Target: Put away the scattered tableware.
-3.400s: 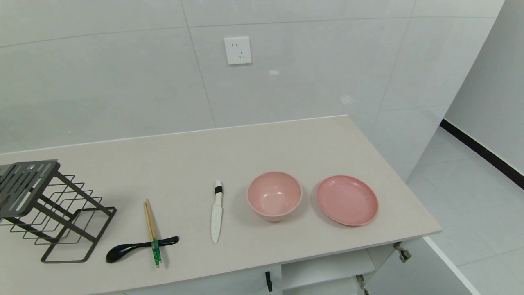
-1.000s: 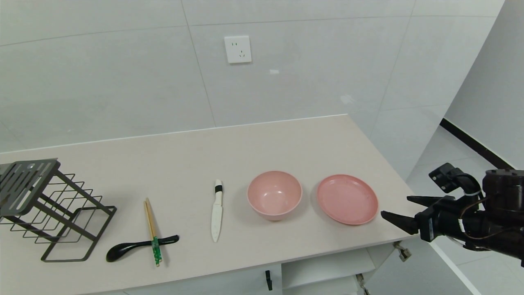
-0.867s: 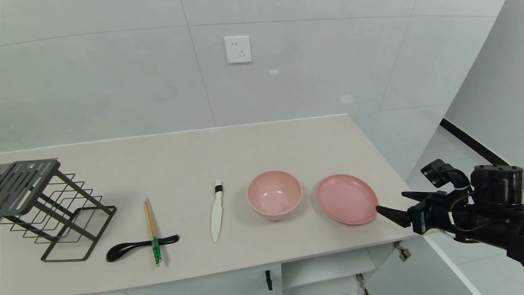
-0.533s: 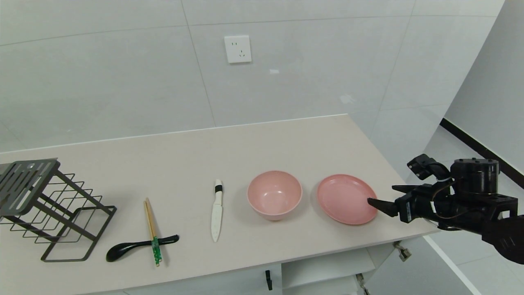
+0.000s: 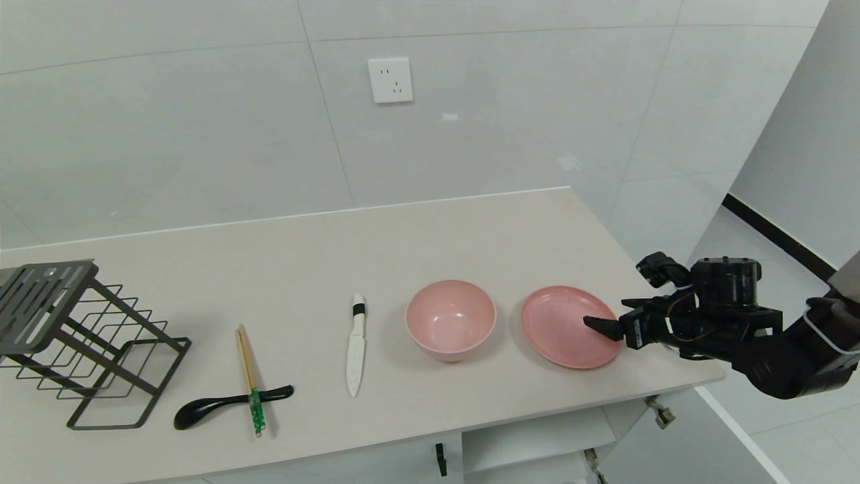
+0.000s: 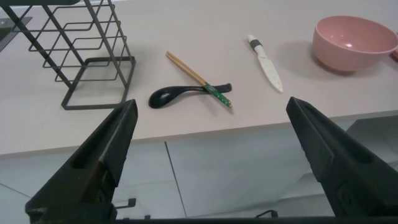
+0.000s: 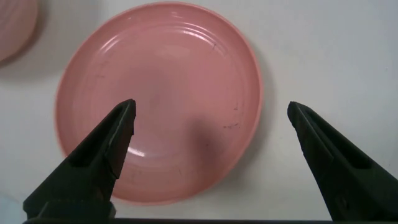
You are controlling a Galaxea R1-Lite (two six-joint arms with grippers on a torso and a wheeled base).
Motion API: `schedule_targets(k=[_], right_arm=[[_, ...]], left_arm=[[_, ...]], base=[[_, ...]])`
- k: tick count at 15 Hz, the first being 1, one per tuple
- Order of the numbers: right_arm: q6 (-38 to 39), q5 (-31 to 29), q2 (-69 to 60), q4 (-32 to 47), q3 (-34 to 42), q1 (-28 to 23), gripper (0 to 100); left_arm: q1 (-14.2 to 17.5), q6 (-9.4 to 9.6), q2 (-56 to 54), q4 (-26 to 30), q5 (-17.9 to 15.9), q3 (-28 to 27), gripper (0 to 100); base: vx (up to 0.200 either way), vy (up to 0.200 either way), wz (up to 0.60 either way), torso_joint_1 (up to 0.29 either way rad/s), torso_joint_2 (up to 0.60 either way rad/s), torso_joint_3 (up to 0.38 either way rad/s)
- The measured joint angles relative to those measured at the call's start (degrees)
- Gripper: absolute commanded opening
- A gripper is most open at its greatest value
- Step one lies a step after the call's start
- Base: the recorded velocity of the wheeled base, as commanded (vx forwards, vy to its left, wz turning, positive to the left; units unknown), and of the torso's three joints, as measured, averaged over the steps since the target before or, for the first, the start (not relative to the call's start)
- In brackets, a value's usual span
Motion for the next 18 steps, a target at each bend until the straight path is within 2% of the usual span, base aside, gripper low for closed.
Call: schedule_targets(k=[11, 18], right_arm=[[0.0, -0.6, 5.0, -0.8, -2.9, 0.2, 100], [0.0, -0.3, 7.2, -2.2, -3.3, 2.9, 100]], left_arm=[[0.0, -0.04, 0.0, 0.0, 0.0, 0.0, 100], [0.0, -0.06, 0.0, 0.0, 0.0, 0.0, 100]], base=[[0.0, 0.0, 0.0, 0.0, 0.0, 0.0], [0.0, 0.0, 0.0, 0.0, 0.0, 0.0]])
